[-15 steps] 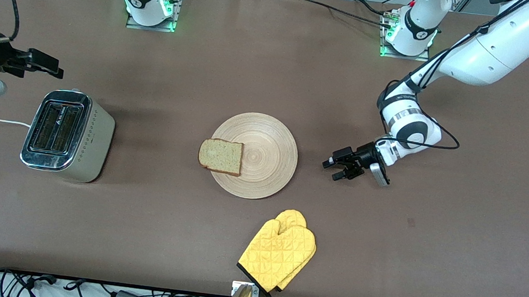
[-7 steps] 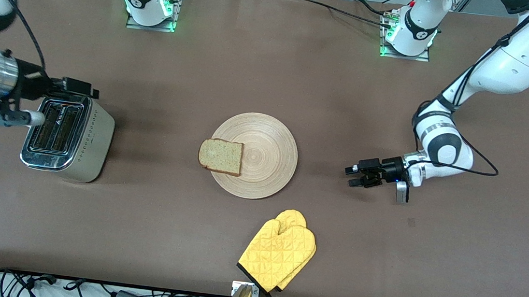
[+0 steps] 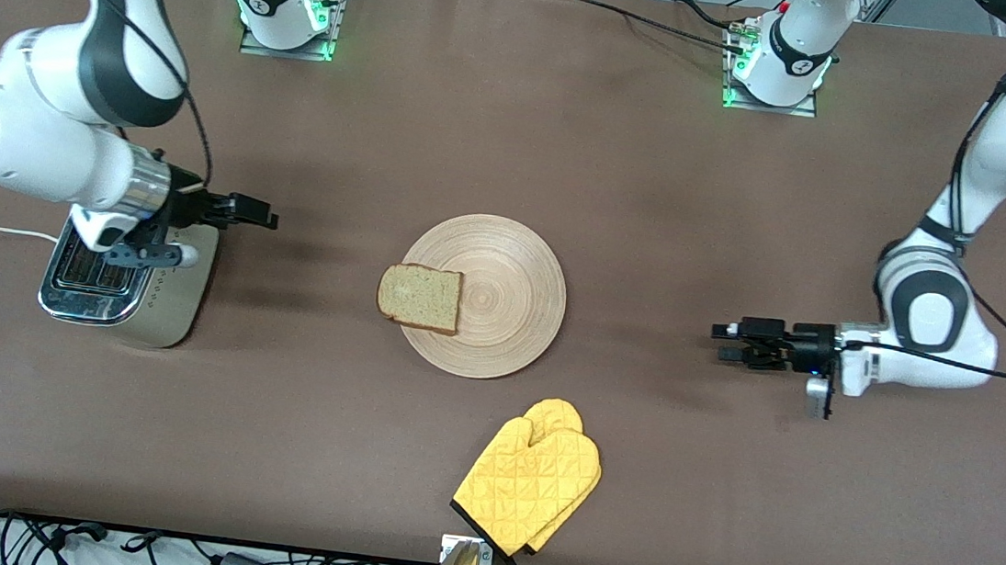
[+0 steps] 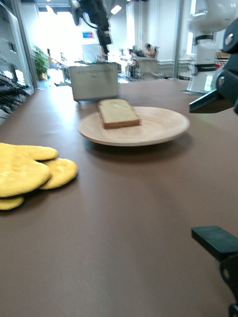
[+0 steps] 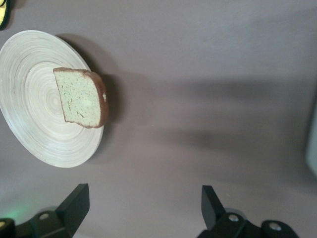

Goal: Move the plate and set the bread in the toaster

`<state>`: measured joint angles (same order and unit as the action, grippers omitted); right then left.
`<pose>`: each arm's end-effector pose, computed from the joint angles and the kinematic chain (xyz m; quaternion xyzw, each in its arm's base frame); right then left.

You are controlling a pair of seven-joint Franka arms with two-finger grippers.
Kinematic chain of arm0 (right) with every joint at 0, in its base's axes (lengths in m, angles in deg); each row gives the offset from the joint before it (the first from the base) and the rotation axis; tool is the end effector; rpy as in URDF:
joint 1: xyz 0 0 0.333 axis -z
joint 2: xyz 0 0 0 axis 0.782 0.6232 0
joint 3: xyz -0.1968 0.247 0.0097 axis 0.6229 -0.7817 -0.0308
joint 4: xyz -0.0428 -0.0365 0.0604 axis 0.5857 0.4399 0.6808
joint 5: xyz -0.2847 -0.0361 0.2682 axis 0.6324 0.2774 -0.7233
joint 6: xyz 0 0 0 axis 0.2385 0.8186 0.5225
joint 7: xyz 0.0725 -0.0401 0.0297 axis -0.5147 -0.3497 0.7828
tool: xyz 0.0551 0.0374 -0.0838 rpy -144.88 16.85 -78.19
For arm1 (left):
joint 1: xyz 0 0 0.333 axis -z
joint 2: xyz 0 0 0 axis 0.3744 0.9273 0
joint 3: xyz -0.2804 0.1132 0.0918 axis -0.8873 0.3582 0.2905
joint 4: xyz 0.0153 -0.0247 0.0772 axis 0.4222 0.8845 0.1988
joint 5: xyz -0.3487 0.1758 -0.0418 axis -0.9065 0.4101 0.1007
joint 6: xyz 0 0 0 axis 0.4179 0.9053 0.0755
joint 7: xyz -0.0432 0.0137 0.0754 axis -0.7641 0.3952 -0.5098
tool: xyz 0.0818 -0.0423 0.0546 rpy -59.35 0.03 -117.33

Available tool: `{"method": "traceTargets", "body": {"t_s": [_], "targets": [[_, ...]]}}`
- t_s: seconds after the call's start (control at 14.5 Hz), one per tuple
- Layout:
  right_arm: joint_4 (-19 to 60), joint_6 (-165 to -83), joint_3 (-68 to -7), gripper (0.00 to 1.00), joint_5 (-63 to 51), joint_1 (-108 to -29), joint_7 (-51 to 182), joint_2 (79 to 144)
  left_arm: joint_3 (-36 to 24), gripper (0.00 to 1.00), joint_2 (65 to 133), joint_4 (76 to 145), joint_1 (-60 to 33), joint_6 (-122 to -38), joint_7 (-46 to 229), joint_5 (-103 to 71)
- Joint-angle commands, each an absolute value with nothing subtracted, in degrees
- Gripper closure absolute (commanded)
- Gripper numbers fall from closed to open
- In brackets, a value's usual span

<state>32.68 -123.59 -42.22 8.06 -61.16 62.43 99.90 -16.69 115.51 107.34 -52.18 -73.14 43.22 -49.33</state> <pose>0.5762 0.1153 0.3726 -0.9824 0.0045 0.0781 0.1696 0.6466 0.0025 0.2184 0.8575 -0.0960 -0.0192 0.5050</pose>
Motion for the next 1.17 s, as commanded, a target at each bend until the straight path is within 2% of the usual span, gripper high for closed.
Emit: {"method": "traceTargets", "body": {"t_s": [0.0,0.21,0.41,0.83,1.1], "targets": [[40.3,-132.1,-42.0,0.0,6.1,-63.9,62.0,96.8,-16.7,0.0,114.6,101.0,-53.3,-63.9,52.3,-38.0],[44.3,-140.3,-42.0,0.0,4.6,-66.8,62.0,97.3,-16.7,0.0,114.4,94.3,-53.5,-54.9,57.5,-27.3],[44.3,-142.2,-42.0,0.0,-3.0,-67.5,62.5,99.2,-16.8,0.0,111.9,89.6,-53.5,-47.2,63.2,-18.1],[43.7,-154.4,-42.1,0.0,-3.8,-71.6,62.2,105.7,-18.1,0.0,99.6,88.9,-48.3,-41.0,74.7,1.9],[41.0,-156.4,-43.7,0.0,-11.0,-71.7,63.2,110.5,-18.2,0.0,90.9,89.0,-43.6,-40.6,81.3,8.7]]}}
